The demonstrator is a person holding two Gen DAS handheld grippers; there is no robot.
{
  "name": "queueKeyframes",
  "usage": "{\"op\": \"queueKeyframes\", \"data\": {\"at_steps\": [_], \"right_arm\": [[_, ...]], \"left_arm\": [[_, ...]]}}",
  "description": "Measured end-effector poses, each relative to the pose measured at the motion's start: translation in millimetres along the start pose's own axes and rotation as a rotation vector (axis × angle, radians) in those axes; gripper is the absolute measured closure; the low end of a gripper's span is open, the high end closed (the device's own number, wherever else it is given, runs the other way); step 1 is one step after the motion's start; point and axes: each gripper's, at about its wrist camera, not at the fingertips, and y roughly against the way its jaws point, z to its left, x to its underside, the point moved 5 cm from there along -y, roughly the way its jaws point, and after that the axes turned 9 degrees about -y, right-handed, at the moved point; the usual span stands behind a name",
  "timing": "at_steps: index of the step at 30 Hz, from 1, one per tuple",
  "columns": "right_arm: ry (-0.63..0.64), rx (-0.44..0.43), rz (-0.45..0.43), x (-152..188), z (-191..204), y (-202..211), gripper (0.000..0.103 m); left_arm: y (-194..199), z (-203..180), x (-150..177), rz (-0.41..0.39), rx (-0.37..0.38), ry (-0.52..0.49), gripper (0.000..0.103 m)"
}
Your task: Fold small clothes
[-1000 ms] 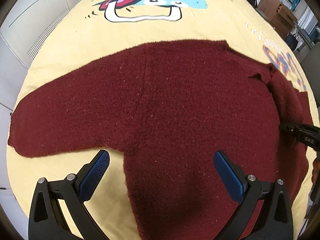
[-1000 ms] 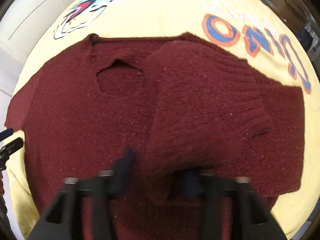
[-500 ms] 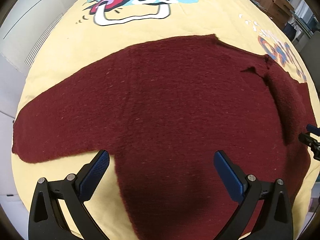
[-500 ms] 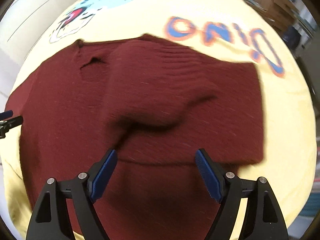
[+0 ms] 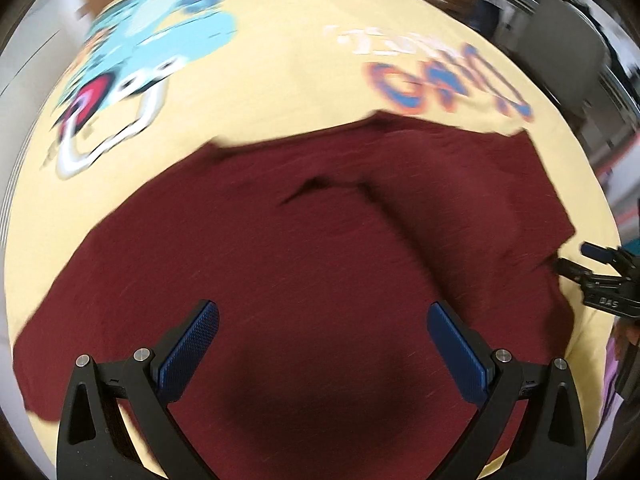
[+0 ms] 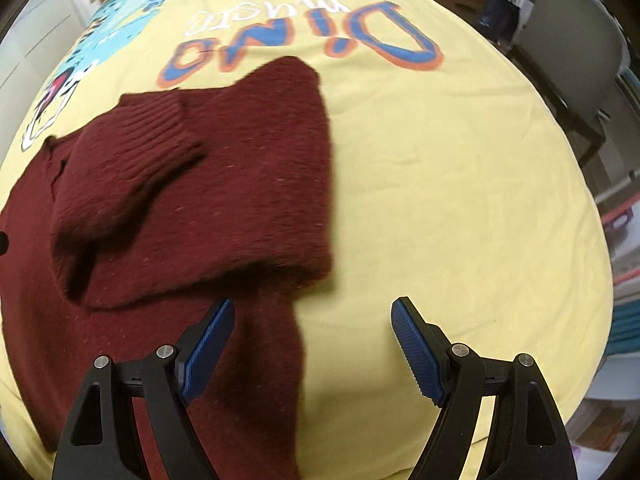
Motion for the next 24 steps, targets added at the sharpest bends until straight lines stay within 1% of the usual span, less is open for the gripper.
{"op": "queueKeyframes", "data": {"at_steps": [2,3,8,11,15,16,18,19,20,21,22,24], "right_arm": [[-0.017,0.000,0.005,-1,-6,-4,0.021],[-0.022,-0.003,0.008,-1,-8,-5,0.021],[-0.050,-0.029,0.020,3,-18,-8,0.021],[-0.060,-0.044,0.022,2,-18,-11,0.021],[-0.038,-0.041,0.027,2,-17,-15,0.021],[-0.031,-0.038,0.026,2,-16,-17,0.021],[-0.019,-0.033,0.025,-2,-13,-22,0.021],[-0.014,-0.031,0.026,-4,-10,-25,0.021],[-0.010,-0.032,0.024,-7,-8,-28,0.021],[-0.005,-0.035,0.021,-9,-6,-30,0.021],[-0.004,-0.035,0.021,-10,-4,-31,0.021],[-0.009,-0.037,0.023,-14,1,-34,0.021]], "left_arm": [[-9,-20,-15,0.008,0.014,-0.051,0.001],[-10,-25,-14,0.010,0.024,-0.070,0.001],[-32,-69,-35,0.030,0.059,-0.198,0.001],[-47,-88,-45,0.055,0.043,-0.249,0.001],[-67,-106,-54,0.086,0.041,-0.294,0.001],[-73,-109,-54,0.098,0.033,-0.307,0.001],[-89,-113,-56,0.136,-0.011,-0.326,0.002],[-96,-113,-57,0.150,-0.028,-0.330,0.008],[-102,-112,-57,0.158,-0.044,-0.327,0.021],[-107,-110,-57,0.166,-0.054,-0.323,0.025],[-111,-109,-58,0.168,-0.054,-0.317,0.028],[-111,-105,-58,0.155,-0.040,-0.310,0.034]]}}
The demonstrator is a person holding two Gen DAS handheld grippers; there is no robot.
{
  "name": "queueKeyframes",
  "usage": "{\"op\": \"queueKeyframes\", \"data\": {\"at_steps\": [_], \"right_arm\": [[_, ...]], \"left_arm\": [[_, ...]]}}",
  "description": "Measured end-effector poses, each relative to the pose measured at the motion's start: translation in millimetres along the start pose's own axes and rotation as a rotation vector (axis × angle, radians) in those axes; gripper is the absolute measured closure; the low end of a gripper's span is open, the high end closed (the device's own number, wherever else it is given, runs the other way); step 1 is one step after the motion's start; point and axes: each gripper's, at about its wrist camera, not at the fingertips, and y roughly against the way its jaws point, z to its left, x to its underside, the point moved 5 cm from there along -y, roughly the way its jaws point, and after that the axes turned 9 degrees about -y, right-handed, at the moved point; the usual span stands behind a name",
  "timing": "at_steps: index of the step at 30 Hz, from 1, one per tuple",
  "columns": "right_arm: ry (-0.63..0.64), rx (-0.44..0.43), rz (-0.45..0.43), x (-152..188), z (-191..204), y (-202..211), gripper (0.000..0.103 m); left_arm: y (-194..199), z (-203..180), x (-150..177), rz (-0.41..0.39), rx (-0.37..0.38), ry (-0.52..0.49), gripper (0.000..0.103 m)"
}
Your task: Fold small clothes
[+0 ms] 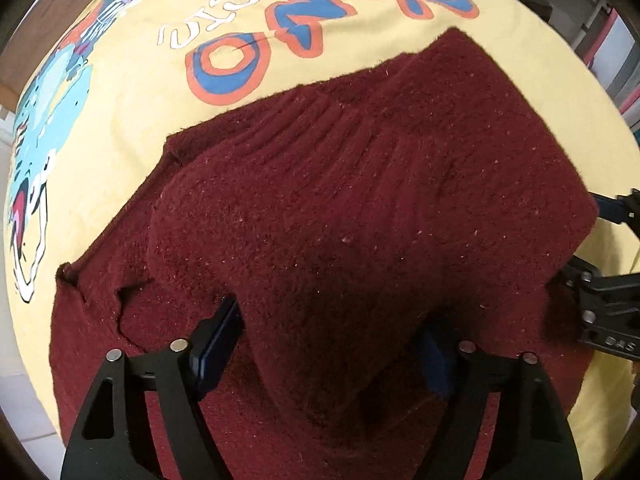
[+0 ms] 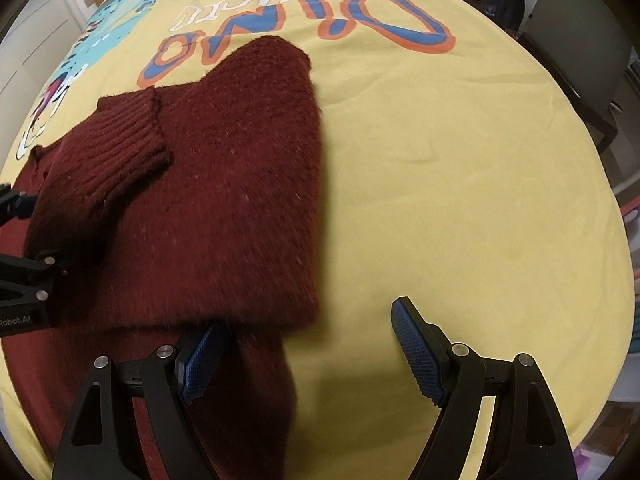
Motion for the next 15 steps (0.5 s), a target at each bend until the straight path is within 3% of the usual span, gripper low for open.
{"op": "queueKeyframes", "data": {"at_steps": [2,4,7,8,15], "right_arm": [[-0.027,-0.009,0.006,-6,5,-2,0.022],[-0.037,-0.017,0.003,-9,9,-2,0.025],[-0.036,-0.045,-0.002,-13,18,-2,0.064],[-0.040,-0.071,0.001,-14,22,-1,0.081],[-0.042,-0.115,0.004,-17,35,9,0.086]], "left_arm": [[4,8,6,-0.006,-0.019,0.002,0.063],[10,21,11,-0.018,-0.035,0.027,0.085],[16,43,20,-0.043,0.019,0.104,0.089],[19,51,23,-0.052,0.035,0.132,0.089],[43,101,62,-0.122,0.039,0.291,0.089]]}}
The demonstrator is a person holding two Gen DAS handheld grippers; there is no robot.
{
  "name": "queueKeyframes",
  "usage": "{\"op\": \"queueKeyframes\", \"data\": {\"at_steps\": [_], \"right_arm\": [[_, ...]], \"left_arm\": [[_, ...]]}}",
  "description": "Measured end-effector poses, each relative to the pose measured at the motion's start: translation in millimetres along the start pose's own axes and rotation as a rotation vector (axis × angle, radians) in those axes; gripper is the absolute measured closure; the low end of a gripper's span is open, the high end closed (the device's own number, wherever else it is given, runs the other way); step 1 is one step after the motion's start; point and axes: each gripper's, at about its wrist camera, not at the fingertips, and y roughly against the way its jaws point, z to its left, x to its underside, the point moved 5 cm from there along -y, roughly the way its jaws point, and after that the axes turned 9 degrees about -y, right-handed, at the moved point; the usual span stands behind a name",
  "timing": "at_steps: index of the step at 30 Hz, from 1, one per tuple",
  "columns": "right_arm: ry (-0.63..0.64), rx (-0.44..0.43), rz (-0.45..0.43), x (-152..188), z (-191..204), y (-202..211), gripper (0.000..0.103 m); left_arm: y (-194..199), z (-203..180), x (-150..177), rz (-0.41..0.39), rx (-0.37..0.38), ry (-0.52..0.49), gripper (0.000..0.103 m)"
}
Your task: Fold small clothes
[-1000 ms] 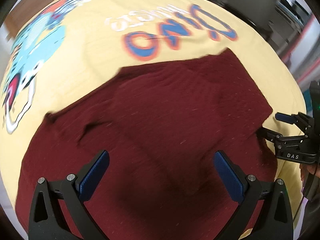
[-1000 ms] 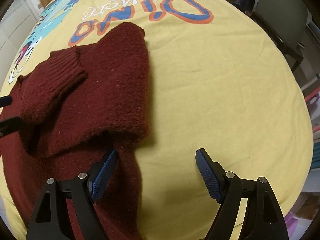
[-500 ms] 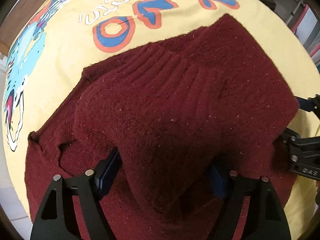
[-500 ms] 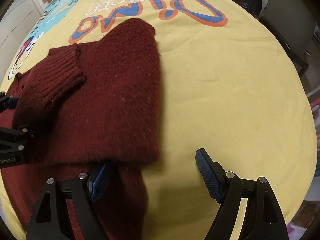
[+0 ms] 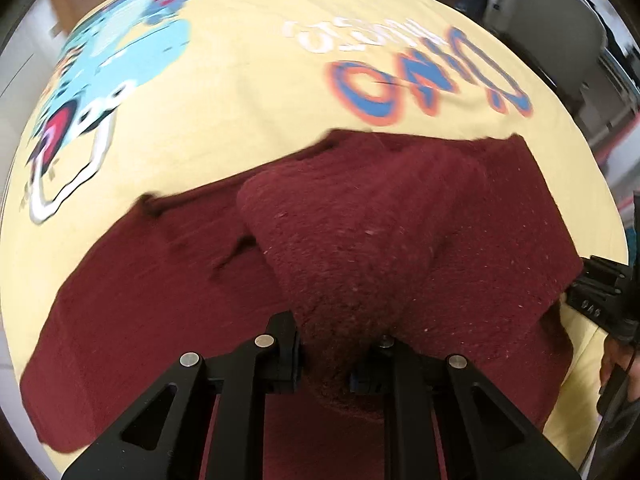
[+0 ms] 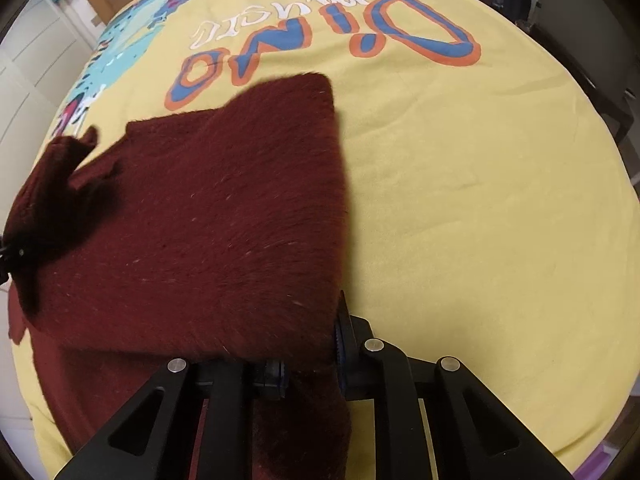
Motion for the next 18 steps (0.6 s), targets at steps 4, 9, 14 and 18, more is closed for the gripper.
{"op": "queueKeyframes", "data": {"at_steps": [4,9,14,18], "right_arm": [[0.032,-0.020,0.012,2,11,-3,0.086],[0.062,0.004,0.036,9,17,-14,0.086],[0.053,0.012,0.054,9,16,-17,0.085],[0.065,0.034,0.060,8,19,-18,0.081]], "left_arm": [[11,16,11,-0.030,0.041,0.108,0.089],[15,34,42,-0.028,0.076,0.202,0.085],[-3,51,70,0.023,0.135,0.309,0.077],[-3,64,84,0.026,0.149,0.367,0.070]]}}
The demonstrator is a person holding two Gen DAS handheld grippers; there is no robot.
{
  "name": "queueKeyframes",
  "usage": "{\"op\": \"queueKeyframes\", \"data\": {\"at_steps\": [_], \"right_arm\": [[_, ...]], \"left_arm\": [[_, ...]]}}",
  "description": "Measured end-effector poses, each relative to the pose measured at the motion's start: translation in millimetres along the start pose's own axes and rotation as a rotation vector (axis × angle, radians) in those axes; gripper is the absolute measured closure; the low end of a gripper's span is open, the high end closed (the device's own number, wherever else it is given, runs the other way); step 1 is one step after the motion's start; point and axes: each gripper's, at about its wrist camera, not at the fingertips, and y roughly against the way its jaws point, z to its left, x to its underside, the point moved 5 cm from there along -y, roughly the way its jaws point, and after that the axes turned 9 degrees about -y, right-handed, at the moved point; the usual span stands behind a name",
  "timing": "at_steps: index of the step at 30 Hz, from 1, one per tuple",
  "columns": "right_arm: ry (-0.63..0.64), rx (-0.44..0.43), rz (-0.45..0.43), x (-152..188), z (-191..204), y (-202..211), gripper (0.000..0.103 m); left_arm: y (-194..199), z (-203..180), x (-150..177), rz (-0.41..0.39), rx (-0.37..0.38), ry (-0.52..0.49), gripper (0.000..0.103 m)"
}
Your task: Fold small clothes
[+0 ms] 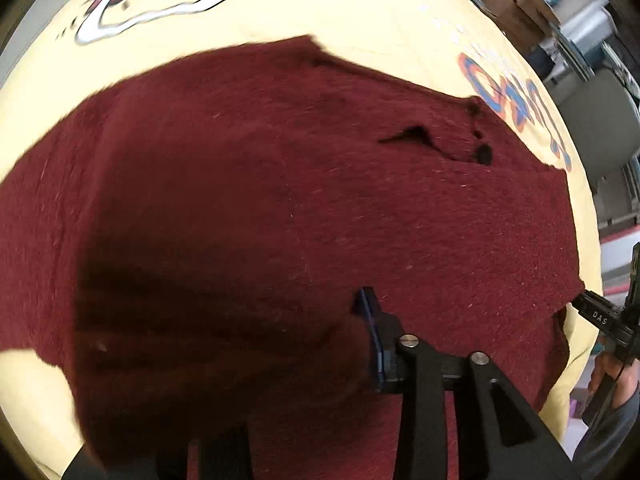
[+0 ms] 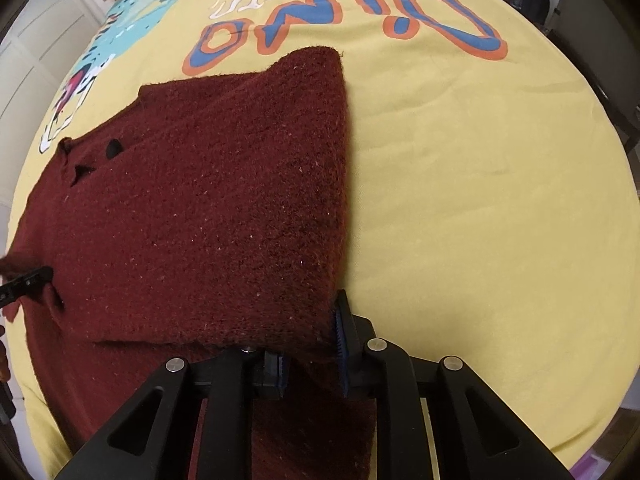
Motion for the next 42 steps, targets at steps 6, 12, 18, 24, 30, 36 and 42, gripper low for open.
{"op": "queueKeyframes", "data": {"at_steps": [6,12,18,24,30,36,42], "right_arm": [[0.037,0.069,-0.009,5,2,3,0.054],[0.028,0.068,-0.038,10,-2,18,0.030],[0.048,0.088,-0.071,13,-7,33,0.026],[0.019,0.094,-0.057,17,-20,36,0.026],[-0.022,0.085,-0.035,26,-31,25,0.026],[-0.036,0.075,-0.039,29,-38,29,0.026],[-0.062,0.063,-0.075,3,-47,49,0.025]], "left_arm": [[15,26,14,0.053,-0.041,0.026,0.049],[39,45,7,0.021,-0.062,0.058,0.021],[31,67,-17,0.040,-0.038,0.139,0.021],[-2,70,-23,0.106,-0.107,0.086,0.021],[-10,37,-28,0.087,-0.161,-0.045,0.048],[-18,13,-43,0.060,-0.128,-0.079,0.089],[23,13,-37,-0.038,-0.134,-0.090,0.091]]}}
